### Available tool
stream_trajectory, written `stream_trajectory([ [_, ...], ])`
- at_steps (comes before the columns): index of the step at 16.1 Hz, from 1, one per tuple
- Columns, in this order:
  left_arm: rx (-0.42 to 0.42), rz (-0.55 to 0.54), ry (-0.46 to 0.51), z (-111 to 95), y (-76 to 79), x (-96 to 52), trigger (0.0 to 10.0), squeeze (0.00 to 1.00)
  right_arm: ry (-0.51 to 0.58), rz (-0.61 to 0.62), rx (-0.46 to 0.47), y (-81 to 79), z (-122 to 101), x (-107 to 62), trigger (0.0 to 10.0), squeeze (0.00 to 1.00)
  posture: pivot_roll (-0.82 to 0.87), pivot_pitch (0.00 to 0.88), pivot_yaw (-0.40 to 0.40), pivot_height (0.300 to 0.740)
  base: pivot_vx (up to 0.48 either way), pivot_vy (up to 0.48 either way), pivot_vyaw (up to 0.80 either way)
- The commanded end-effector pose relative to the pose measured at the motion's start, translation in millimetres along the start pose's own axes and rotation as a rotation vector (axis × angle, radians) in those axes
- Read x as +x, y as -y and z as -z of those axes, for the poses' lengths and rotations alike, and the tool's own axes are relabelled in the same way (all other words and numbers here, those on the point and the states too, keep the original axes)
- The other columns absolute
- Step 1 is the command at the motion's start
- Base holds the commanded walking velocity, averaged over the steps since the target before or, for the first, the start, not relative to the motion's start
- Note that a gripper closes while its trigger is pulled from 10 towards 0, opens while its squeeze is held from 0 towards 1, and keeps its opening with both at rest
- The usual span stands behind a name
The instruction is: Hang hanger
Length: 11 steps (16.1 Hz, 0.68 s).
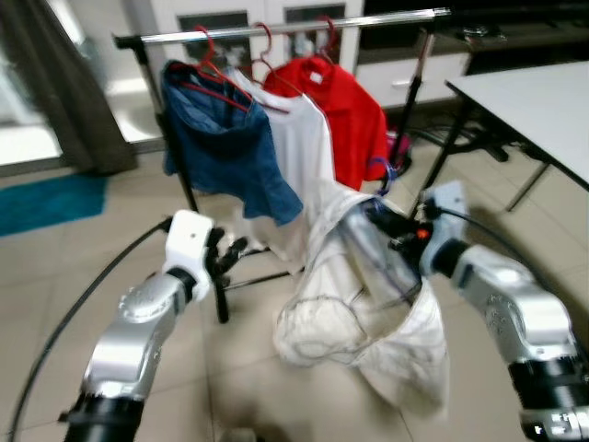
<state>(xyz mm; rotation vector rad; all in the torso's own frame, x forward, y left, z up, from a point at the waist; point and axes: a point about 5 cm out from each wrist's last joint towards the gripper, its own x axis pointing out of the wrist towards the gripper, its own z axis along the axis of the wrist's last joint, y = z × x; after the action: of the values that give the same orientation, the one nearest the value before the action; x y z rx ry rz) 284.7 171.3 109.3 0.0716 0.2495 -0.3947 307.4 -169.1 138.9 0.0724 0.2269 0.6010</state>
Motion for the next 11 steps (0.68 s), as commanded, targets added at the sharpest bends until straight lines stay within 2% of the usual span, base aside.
stream_trajectory([
  [1, 0.003, 0.012, 0.011, -4, 4.8, 1.5, 10.0, 0.00, 0.071, -0.010, -0.045, 1.5, -19, -2.3, 10.0, 0.00, -0.02, 0.000, 0.031, 0.740, 0.000, -0.311, 0.80],
  [4, 0.012, 0.014, 0.006, -3, 5.0, 0.7, 10.0, 0.00, 0.073, -0.021, -0.045, 1.0, -18, -3.0, 10.0, 0.00, -0.02, 0.000, 0.033, 0.740, 0.000, -0.309, 0.80],
  [7, 0.002, 0.020, 0.014, -5, 1.0, -0.3, 10.0, 0.00, 0.083, -0.027, -0.051, 0.9, -19, -3.4, 10.0, 0.00, -0.03, 0.000, 0.036, 0.740, 0.000, 0.000, 0.80],
  [9, 0.034, 0.044, 0.016, -8, -1.6, -2.2, 10.0, 0.00, 0.091, -0.055, -0.067, -1.4, -21, -3.8, 10.0, 0.00, -0.03, 0.000, 0.036, 0.740, 0.000, 0.000, 0.80],
  [11, 0.088, 0.077, 0.026, -17, -11.6, -8.5, 10.0, 0.00, 0.100, -0.080, -0.062, -5.0, -22, -3.7, 10.0, 0.00, -0.01, 0.000, 0.009, 0.740, 0.000, 0.000, 0.00],
])
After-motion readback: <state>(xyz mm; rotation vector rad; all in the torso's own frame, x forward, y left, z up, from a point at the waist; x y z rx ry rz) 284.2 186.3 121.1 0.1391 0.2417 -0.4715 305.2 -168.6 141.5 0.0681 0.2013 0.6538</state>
